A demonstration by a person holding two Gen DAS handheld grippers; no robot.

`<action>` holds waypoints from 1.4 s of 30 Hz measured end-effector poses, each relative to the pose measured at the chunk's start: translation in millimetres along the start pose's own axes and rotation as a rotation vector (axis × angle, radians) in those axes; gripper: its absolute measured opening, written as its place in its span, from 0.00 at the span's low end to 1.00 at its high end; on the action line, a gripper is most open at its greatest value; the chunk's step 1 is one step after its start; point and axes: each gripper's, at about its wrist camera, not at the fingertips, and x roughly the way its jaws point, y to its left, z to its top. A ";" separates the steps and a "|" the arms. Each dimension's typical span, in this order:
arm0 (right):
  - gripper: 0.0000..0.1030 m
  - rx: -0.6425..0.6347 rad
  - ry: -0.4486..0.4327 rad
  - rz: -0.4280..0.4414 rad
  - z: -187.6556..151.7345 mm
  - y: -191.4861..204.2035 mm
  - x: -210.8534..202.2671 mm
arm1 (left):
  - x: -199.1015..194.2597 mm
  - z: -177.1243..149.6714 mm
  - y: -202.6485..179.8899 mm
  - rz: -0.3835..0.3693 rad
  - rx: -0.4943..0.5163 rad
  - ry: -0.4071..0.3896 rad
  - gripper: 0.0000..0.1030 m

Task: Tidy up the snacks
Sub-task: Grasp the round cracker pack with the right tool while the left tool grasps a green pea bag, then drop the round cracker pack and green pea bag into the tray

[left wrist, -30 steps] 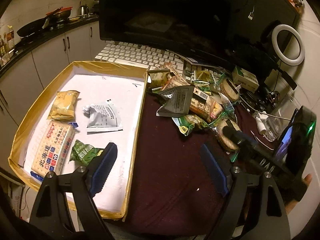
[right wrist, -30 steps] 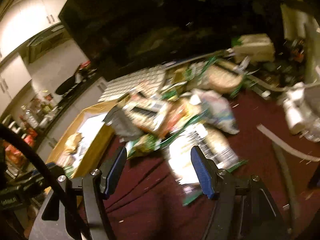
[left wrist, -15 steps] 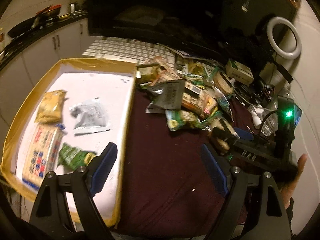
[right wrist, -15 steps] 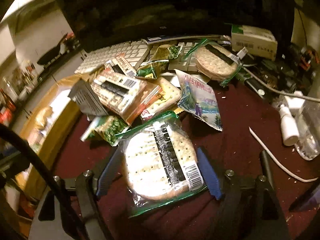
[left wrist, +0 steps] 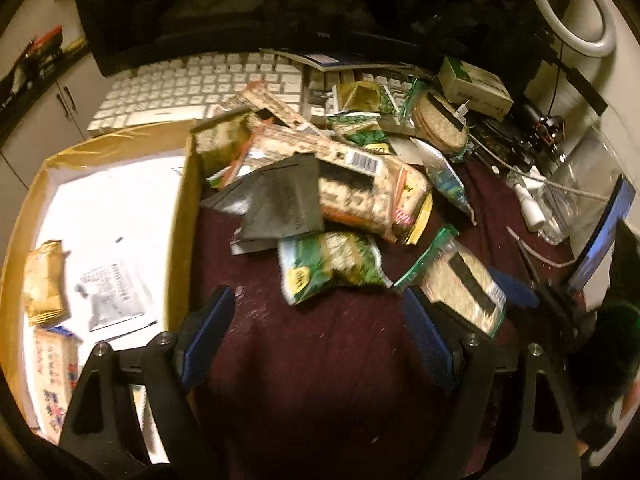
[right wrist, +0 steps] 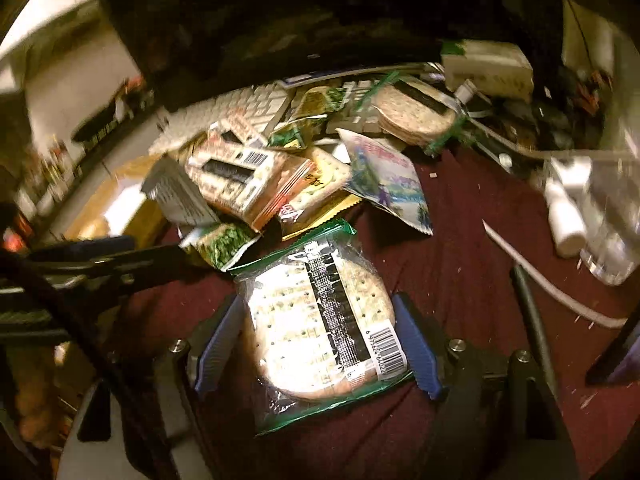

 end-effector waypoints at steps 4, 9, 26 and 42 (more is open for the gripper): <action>0.73 0.026 -0.015 0.015 -0.7 -2.7 -2.4 | 17.5 11.1 -6.1 -0.002 -0.021 0.039 0.83; 0.73 0.052 -0.023 0.044 -1.0 -7.3 -2.7 | 43.3 17.8 -4.8 0.032 -0.058 0.095 0.70; 0.73 0.057 -0.085 0.128 -5.3 -11.2 -18.2 | -35.1 -47.7 7.4 -0.134 -0.177 -0.005 0.51; 0.73 -0.073 -0.116 0.313 22.7 84.0 -29.8 | -108.4 -53.9 120.4 -0.078 -0.414 -0.217 0.51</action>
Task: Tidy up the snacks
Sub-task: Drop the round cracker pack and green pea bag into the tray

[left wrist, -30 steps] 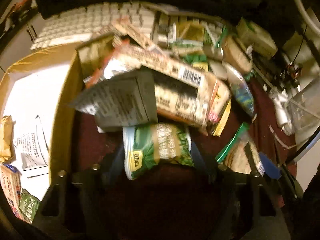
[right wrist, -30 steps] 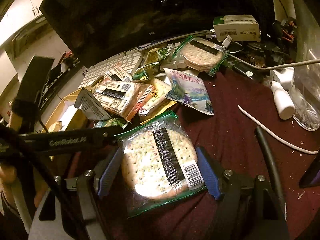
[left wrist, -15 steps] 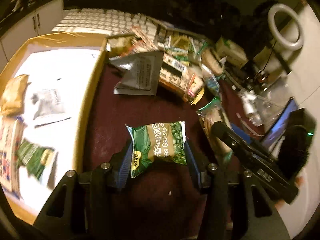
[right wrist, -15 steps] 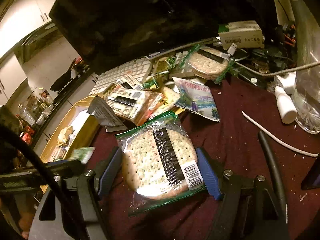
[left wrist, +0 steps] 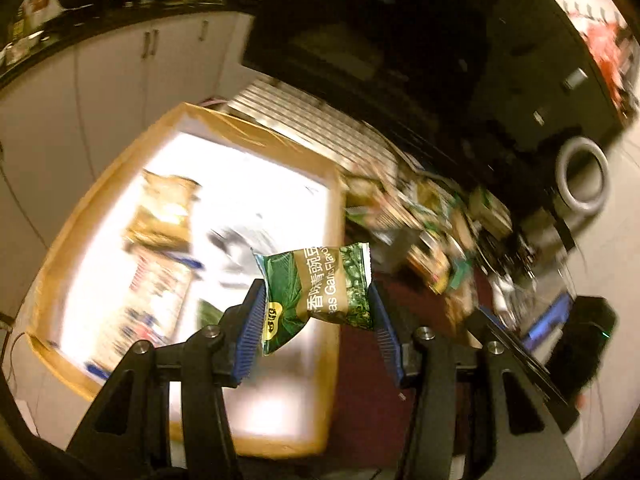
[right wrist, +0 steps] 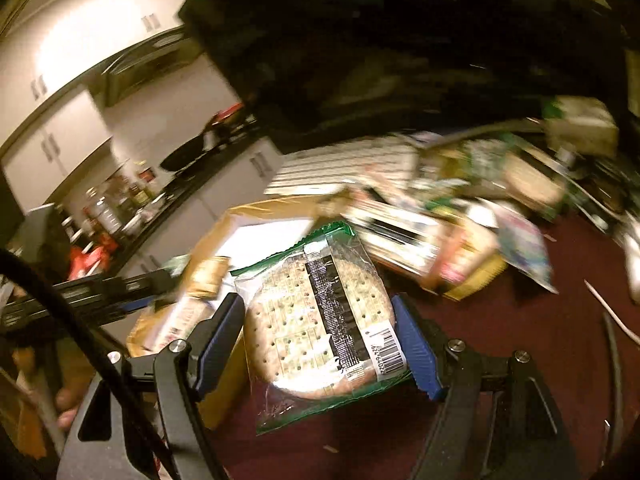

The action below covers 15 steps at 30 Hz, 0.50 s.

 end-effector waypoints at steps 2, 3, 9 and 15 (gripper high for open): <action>0.73 -0.017 0.024 0.017 14.6 16.1 17.3 | 4.0 17.1 14.0 0.000 -0.023 -0.013 0.51; 0.73 -0.025 0.043 0.015 22.6 24.3 29.0 | 8.2 26.2 20.3 0.000 -0.029 -0.018 0.51; 0.73 -0.106 0.162 -0.036 51.0 62.0 117.9 | 44.9 90.9 62.4 0.001 -0.097 0.021 0.51; 0.73 -0.189 0.258 -0.117 50.9 82.7 187.4 | 94.8 125.4 100.1 0.075 -0.125 0.097 0.51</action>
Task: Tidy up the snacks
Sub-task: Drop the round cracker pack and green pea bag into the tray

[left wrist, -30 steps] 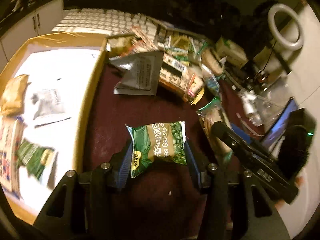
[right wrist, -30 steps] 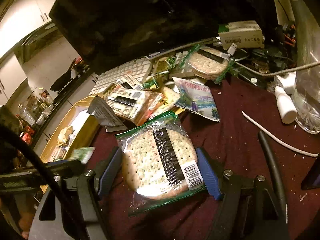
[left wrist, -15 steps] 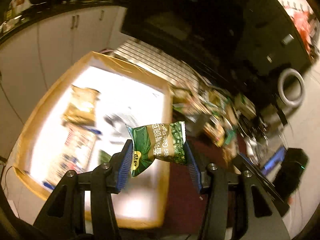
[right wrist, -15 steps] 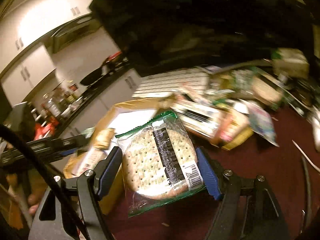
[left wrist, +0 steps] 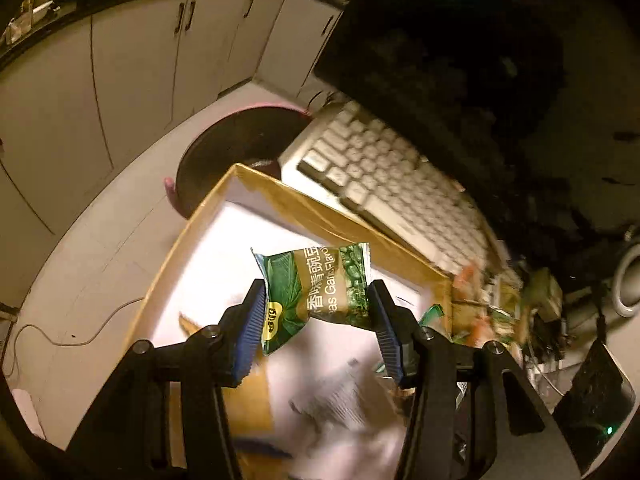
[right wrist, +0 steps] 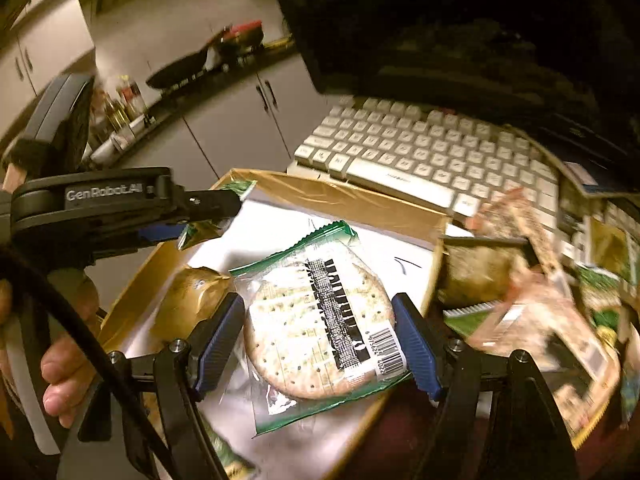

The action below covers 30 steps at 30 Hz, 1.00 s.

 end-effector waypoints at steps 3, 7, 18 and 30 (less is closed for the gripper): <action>0.73 -0.034 0.014 -0.031 6.0 8.0 9.6 | 16.2 4.7 6.4 0.028 -0.002 0.028 0.51; 0.73 -0.049 0.064 -0.042 6.8 15.5 23.6 | 32.3 9.5 19.1 0.094 -0.009 0.066 0.52; 0.74 -0.072 0.033 -0.066 11.0 14.7 10.6 | 18.1 2.0 14.1 0.065 0.020 0.040 0.80; 0.79 0.024 -0.205 0.117 -47.9 -21.4 -101.2 | -91.2 -67.8 -20.1 0.083 0.046 -0.205 0.82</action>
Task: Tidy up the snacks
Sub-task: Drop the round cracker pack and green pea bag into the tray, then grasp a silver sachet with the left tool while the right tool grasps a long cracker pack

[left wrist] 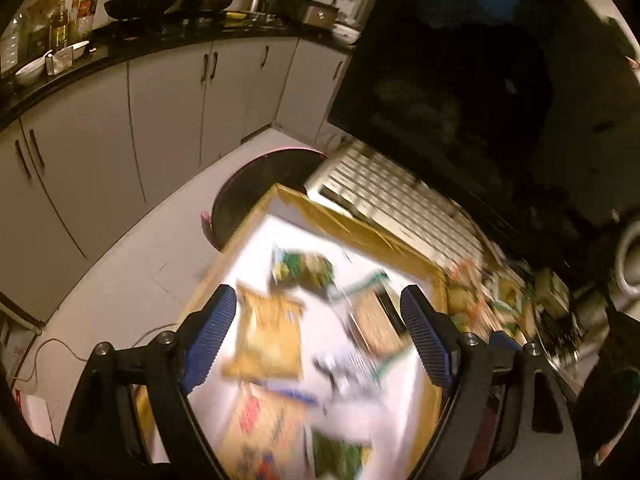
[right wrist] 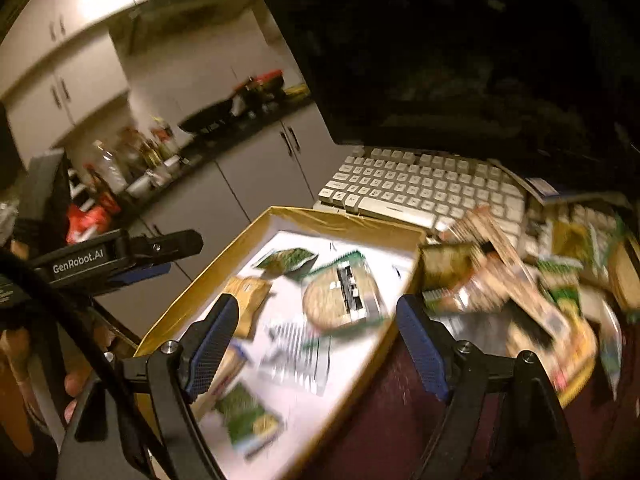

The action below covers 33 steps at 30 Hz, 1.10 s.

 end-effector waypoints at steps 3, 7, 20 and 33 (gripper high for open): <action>0.79 0.011 -0.008 -0.035 -32.7 -15.4 -23.2 | -17.0 -31.1 -8.4 -0.004 0.022 -0.018 0.82; 0.79 0.067 0.055 -0.086 -67.9 -55.3 -37.7 | -21.2 -71.1 -34.8 -0.024 0.066 0.007 0.83; 0.70 0.316 0.007 -0.169 -83.1 -137.7 -66.4 | 41.7 -86.3 -154.6 -0.066 0.325 0.145 0.83; 0.69 0.313 0.000 -0.125 -86.0 -137.2 -67.6 | 118.5 -65.3 -180.6 -0.001 0.341 0.251 0.21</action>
